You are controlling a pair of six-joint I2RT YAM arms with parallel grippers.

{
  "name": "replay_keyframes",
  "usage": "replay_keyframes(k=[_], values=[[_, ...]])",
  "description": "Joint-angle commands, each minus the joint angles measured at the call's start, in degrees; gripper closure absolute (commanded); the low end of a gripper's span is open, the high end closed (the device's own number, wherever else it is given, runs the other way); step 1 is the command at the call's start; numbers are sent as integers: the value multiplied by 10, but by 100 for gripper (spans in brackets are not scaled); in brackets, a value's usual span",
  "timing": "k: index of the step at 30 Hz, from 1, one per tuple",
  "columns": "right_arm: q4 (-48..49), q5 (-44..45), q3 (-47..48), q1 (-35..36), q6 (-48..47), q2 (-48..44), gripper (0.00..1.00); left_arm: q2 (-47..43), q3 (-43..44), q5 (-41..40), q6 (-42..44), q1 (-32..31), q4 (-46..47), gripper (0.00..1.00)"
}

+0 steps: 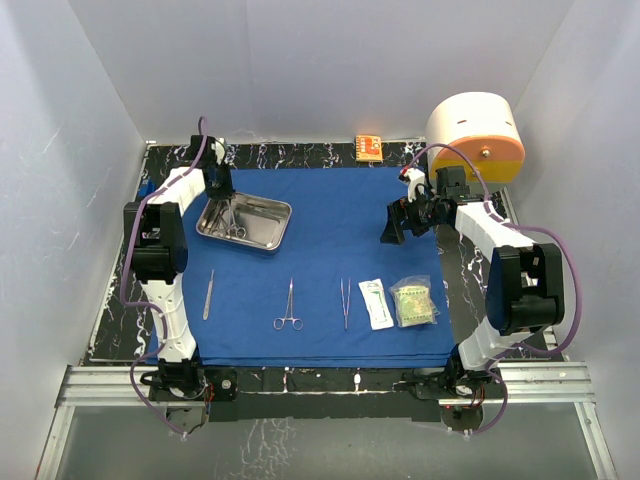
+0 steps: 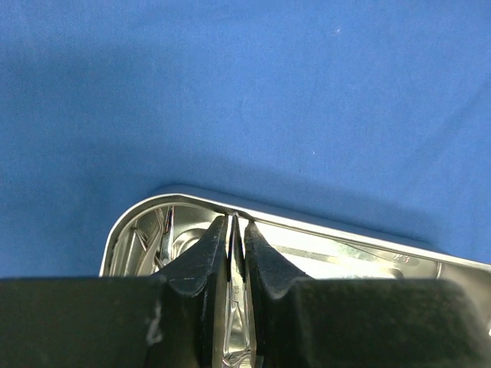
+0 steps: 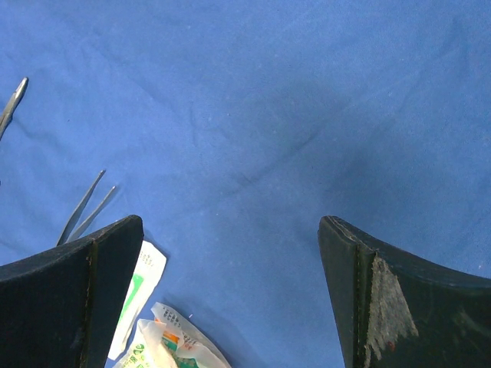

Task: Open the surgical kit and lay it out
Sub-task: Pick up the medical item from the container.

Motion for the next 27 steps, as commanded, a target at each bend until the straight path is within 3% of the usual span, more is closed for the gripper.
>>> replay_keyframes(k=[1,17,27], values=[[16,-16,20,-2,-3,-7,2,-37,35,25,0,-4,-3,100],[21,-11,10,-3,-2,-33,2,-112,40,95,-29,-11,-1,100],[22,10,17,-2,-2,-33,2,-221,3,29,3,-72,-60,100]])
